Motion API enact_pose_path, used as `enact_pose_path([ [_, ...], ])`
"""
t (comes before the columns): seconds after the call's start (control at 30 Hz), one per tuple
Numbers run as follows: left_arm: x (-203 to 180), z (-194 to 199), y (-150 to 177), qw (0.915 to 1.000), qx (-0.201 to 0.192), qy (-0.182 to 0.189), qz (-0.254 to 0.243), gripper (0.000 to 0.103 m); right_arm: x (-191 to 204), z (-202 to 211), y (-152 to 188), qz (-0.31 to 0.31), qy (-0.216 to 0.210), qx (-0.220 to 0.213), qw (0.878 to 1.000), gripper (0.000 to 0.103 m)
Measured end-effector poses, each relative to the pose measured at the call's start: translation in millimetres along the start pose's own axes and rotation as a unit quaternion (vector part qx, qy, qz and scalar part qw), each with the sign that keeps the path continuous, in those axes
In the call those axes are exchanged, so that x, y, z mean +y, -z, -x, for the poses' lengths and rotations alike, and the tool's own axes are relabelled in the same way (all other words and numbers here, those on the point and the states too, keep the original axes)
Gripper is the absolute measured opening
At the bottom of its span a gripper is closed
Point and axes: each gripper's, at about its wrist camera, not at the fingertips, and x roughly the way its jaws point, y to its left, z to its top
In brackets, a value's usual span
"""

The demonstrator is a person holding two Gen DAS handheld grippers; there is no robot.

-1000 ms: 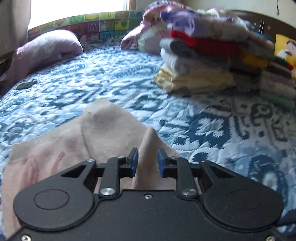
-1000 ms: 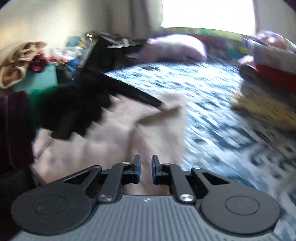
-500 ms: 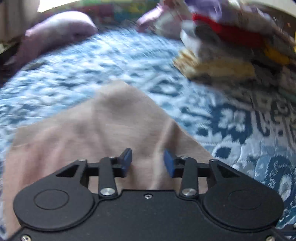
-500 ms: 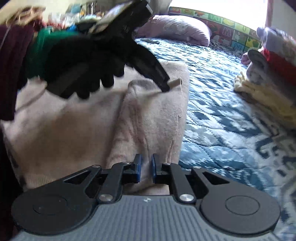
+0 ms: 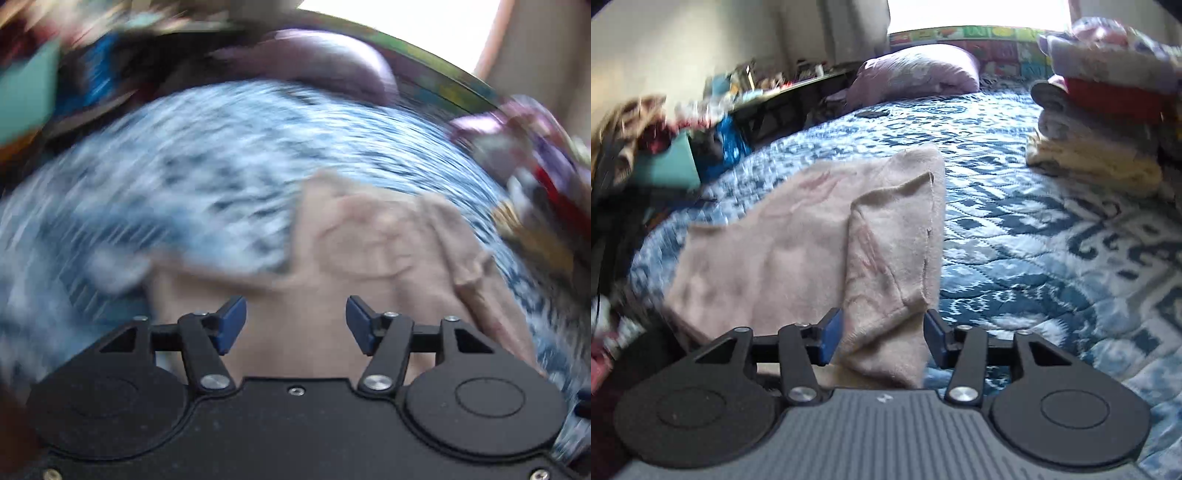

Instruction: Fold clothes

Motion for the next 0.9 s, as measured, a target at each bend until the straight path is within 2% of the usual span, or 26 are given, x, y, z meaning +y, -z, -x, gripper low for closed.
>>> enact_pose_path([
  [0.1, 39, 9, 21, 0.9953, 0.007, -0.011, 0.096, 0.059, 7, -2, -1, -0.007, -0.014, -0.003, 1.0, 0.05],
  [0.2, 57, 6, 38, 0.9879, 0.026, 0.005, 0.153, 0.059, 23, -3, 0, 0.008, -0.032, -0.005, 0.999, 0.051],
  [0.33, 60, -2, 58, 0.9751, 0.051, 0.043, 0.212, 0.056, 46, -1, 5, 0.049, -0.053, -0.006, 0.997, 0.055],
  [0.4, 59, -6, 66, 0.9707, 0.048, 0.056, 0.229, 0.055, 54, 1, 7, 0.07, -0.059, -0.006, 0.996, 0.06],
  [0.43, 58, -9, 67, 0.9708, 0.042, 0.057, 0.229, 0.053, 55, 2, 8, 0.075, -0.06, -0.005, 0.995, 0.06],
  [0.47, 58, -13, 69, 0.9708, 0.036, 0.058, 0.23, 0.046, 57, 3, 9, 0.08, -0.062, -0.004, 0.995, 0.061],
  [0.53, 67, -18, 69, 0.967, 0.02, 0.064, 0.246, 0.036, 57, 4, 10, 0.08, -0.064, -0.003, 0.995, 0.061],
  [0.63, 95, -29, 76, 0.9362, 0.005, 0.122, 0.33, 0.034, 54, 5, 11, 0.073, -0.066, -0.002, 0.995, 0.061],
  [0.7, 100, -35, 78, 0.9303, 0.005, 0.134, 0.341, 0.033, 49, 5, 13, 0.062, -0.067, 0.0, 0.996, 0.061],
  [0.73, 99, -36, 77, 0.931, 0.001, 0.144, 0.336, 0.033, 46, 4, 13, 0.056, -0.067, 0.001, 0.996, 0.061],
  [0.77, 97, -38, 75, 0.9316, -0.002, 0.153, 0.33, 0.027, 45, 3, 13, 0.05, -0.066, 0.003, 0.997, 0.061],
  [0.8, 94, -39, 72, 0.9361, -0.002, 0.154, 0.316, 0.021, 43, 1, 13, 0.045, -0.066, 0.005, 0.997, 0.061],
  [0.83, 90, -42, 69, 0.9412, 0.001, 0.151, 0.302, 0.004, 42, 0, 13, 0.04, -0.065, 0.006, 0.997, 0.061],
  [0.9, 74, -37, 63, 0.9512, -0.004, 0.14, 0.275, 0.003, 41, -3, 13, 0.039, -0.064, 0.008, 0.997, 0.061],
])
